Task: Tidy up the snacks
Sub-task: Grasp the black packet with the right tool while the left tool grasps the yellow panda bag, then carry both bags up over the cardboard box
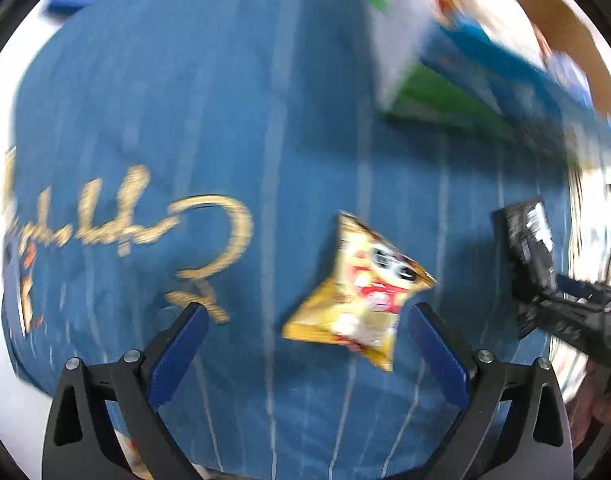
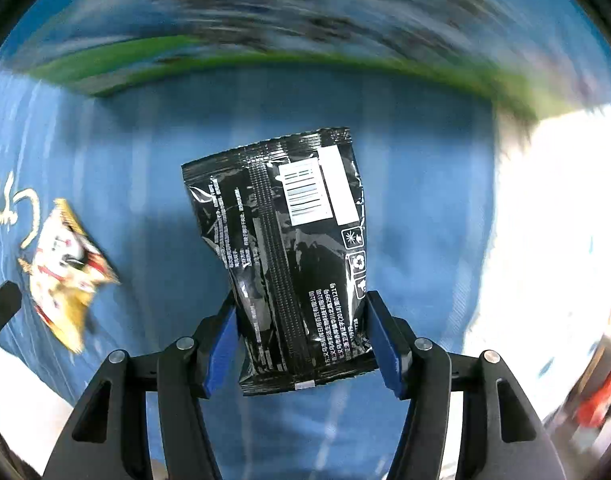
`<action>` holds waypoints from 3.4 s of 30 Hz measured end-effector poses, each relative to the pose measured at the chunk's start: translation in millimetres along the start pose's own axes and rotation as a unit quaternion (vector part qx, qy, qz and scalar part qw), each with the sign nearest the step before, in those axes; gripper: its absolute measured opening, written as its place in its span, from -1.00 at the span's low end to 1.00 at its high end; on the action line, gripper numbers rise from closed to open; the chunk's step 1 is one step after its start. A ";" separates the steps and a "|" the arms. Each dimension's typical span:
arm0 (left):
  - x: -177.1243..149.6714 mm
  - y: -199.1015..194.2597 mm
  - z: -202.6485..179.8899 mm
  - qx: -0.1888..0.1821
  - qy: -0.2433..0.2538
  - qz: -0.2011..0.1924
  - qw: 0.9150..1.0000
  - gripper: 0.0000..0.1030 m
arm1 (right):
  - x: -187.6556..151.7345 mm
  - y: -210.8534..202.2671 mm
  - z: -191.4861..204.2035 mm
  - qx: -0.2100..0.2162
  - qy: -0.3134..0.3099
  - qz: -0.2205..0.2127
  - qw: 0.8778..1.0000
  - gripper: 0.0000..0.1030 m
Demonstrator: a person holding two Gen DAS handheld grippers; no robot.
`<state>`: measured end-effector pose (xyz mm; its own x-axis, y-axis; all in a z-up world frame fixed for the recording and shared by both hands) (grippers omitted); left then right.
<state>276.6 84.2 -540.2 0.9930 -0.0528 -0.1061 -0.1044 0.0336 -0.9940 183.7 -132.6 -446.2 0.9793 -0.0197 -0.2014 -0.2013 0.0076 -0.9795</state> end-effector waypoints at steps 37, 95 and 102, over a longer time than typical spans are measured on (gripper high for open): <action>-40.6 43.6 -66.1 0.009 -0.036 0.035 0.999 -0.17 | -59.0 7.3 -70.8 -0.002 0.086 0.047 0.995 0.11; 154.0 -149.6 -100.9 -0.092 -0.018 -0.093 0.991 -0.17 | 94.3 -230.1 -49.2 0.156 0.021 -0.157 0.975 -0.02; 181.0 -82.3 -97.3 -0.097 -0.026 -0.004 0.995 -0.17 | 142.4 -169.3 -45.8 0.159 0.039 -0.099 0.982 -0.02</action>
<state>459.4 -25.2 -480.3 0.9949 -0.0009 -0.1008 -0.0996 -0.1608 -0.9819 356.3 -182.5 -309.2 0.9915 -0.1286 -0.0191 0.0215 0.3072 -0.9514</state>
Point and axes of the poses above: each gripper's, at about its wrist camera, not at the fingertips, and y roughly the way its jaws point, z to its left, x to its top, the point moved 9 cm from there along y, roughly the way its jaws point, and after that the axes turned 1 degree about x, right-handed, at the moved point
